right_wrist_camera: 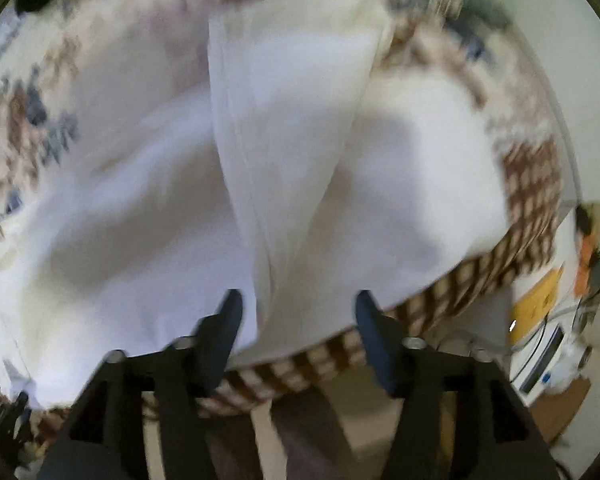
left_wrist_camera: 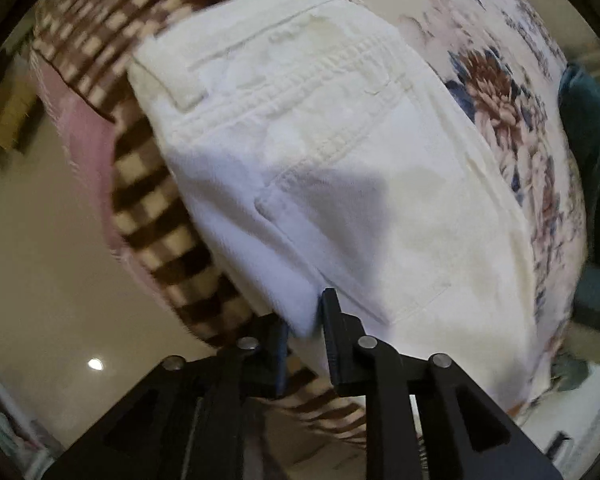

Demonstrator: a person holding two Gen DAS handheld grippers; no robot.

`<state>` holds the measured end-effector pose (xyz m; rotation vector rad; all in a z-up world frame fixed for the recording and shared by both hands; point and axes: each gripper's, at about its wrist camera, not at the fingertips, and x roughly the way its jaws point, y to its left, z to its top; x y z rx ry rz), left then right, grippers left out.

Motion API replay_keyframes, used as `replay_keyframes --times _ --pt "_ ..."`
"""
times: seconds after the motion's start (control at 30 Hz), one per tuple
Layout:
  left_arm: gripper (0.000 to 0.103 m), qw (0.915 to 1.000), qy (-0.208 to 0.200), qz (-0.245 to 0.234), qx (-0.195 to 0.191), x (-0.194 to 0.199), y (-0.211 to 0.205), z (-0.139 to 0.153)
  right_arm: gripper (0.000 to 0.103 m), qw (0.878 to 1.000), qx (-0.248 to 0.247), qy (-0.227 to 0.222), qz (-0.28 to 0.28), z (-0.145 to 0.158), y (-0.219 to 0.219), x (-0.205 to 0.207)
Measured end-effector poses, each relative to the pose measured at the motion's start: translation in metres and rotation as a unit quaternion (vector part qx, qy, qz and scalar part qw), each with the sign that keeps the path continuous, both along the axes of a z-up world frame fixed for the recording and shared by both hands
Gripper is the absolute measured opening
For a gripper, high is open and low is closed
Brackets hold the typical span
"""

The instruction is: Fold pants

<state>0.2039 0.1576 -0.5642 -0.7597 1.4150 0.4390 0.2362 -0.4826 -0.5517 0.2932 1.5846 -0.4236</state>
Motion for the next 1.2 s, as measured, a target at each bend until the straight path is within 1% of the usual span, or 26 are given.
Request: replay_keyframes --times 0.03,0.07,0.13,0.17,0.23,0.3,0.33,0.37,0.4,0.47,0.5,0.57,0.63,0.7,0.73,0.8,0.83,0.87,0.9,0.97,1.0,1.07,1.1,1.13,1.17,1.2 --pt "0.022 0.9998 -0.002 -0.006 0.017 0.000 -0.003 0.008 0.072 1.000 -0.009 -0.016 0.006 0.006 -0.001 0.005" --pt "0.040 0.9992 -0.003 -0.012 0.039 0.001 -0.006 0.017 0.074 0.999 -0.014 -0.030 0.011 0.009 -0.002 0.015" --pt "0.062 0.9968 -0.012 -0.025 0.075 0.003 -0.012 0.029 0.074 0.999 -0.019 -0.041 0.020 0.004 -0.003 0.042" --pt "0.068 0.9953 -0.022 -0.030 0.090 0.004 -0.014 0.034 0.074 0.999 -0.015 -0.042 0.025 -0.006 -0.003 0.058" --pt "0.073 0.9913 -0.032 -0.050 0.117 0.011 -0.023 0.041 0.074 0.999 -0.020 -0.033 0.036 -0.021 0.002 0.087" --pt "0.073 0.9892 -0.030 -0.067 0.127 0.018 -0.030 0.040 0.070 0.997 -0.053 -0.007 0.053 -0.040 0.007 0.103" --pt "0.073 0.9894 -0.029 -0.073 0.122 0.023 -0.035 0.038 0.045 0.997 -0.069 -0.007 0.044 -0.041 0.004 0.103" --pt "0.073 0.9896 -0.027 -0.077 0.119 0.027 -0.040 0.035 0.015 0.997 -0.075 -0.013 0.032 -0.039 -0.001 0.099" --pt "0.073 0.9896 -0.024 -0.081 0.117 0.030 -0.043 0.034 0.011 0.997 -0.073 -0.028 0.010 -0.032 -0.011 0.091" --pt "0.073 0.9891 -0.028 -0.086 0.116 0.032 -0.049 0.036 0.006 0.994 -0.076 -0.056 -0.050 -0.010 -0.035 0.066" --pt "0.073 0.9882 -0.030 -0.092 0.119 0.034 -0.053 0.037 0.006 0.991 -0.078 -0.068 -0.090 0.003 -0.054 0.047" --pt "0.073 0.9871 -0.036 -0.101 0.119 0.038 -0.061 0.037 0.006 0.983 -0.071 -0.065 -0.158 0.012 -0.087 0.012" --pt "0.073 0.9874 -0.036 -0.108 0.110 0.042 -0.069 0.035 0.007 0.974 -0.032 -0.037 -0.223 0.000 -0.115 -0.024" --pt "0.073 0.9876 -0.038 -0.116 0.099 0.044 -0.078 0.034 0.011 0.957 0.016 -0.011 -0.290 -0.019 -0.135 -0.065" --pt "0.073 0.9872 -0.038 -0.122 0.096 0.046 -0.084 0.033 0.016 0.952 0.031 -0.011 -0.304 -0.024 -0.139 -0.075" --pt "0.073 0.9861 -0.040 -0.132 0.092 0.051 -0.095 0.032 0.016 0.938 0.072 -0.039 -0.338 -0.028 -0.144 -0.097" --pt "0.073 0.9857 -0.041 -0.137 0.090 0.052 -0.101 0.032 0.021 0.930 0.088 -0.059 -0.352 -0.027 -0.145 -0.105" --pt "0.073 0.9852 -0.042 -0.141 0.088 0.053 -0.105 0.032 0.029 0.923 0.100 -0.079 -0.363 -0.025 -0.145 -0.110" --pt "0.073 0.9848 -0.043 -0.144 0.087 0.053 -0.108 0.032 0.031 0.918 0.109 -0.098 -0.368 -0.022 -0.144 -0.113" --pt "0.073 0.9833 -0.044 -0.154 0.087 0.054 -0.116 0.031 0.031 0.914 0.125 -0.121 -0.367 -0.022 -0.142 -0.113" --pt "0.073 0.9824 -0.043 -0.159 0.088 0.054 -0.118 0.030 0.031 0.914 0.133 -0.125 -0.362 -0.024 -0.141 -0.110" --pt "0.073 0.9820 -0.039 -0.161 0.090 0.051 -0.119 0.028 0.031 0.924 0.136 -0.097 -0.344 -0.038 -0.136 -0.099" --pt "0.073 0.9823 -0.036 -0.160 0.090 0.049 -0.118 0.027 0.031 0.925 0.145 -0.086 -0.340 -0.047 -0.132 -0.096" --pt "0.073 0.9827 -0.033 -0.158 0.091 0.047 -0.117 0.025 0.024 0.930 0.143 -0.067 -0.331 -0.056 -0.126 -0.091" --pt "0.073 0.9830 -0.031 -0.156 0.092 0.045 -0.116 0.025 0.001 0.936 0.130 -0.055 -0.323 -0.056 -0.121 -0.088" --pt "0.073 0.9836 -0.028 -0.152 0.093 0.042 -0.113 0.023 0.000 0.941 0.119 -0.044 -0.315 -0.056 -0.115 -0.090"
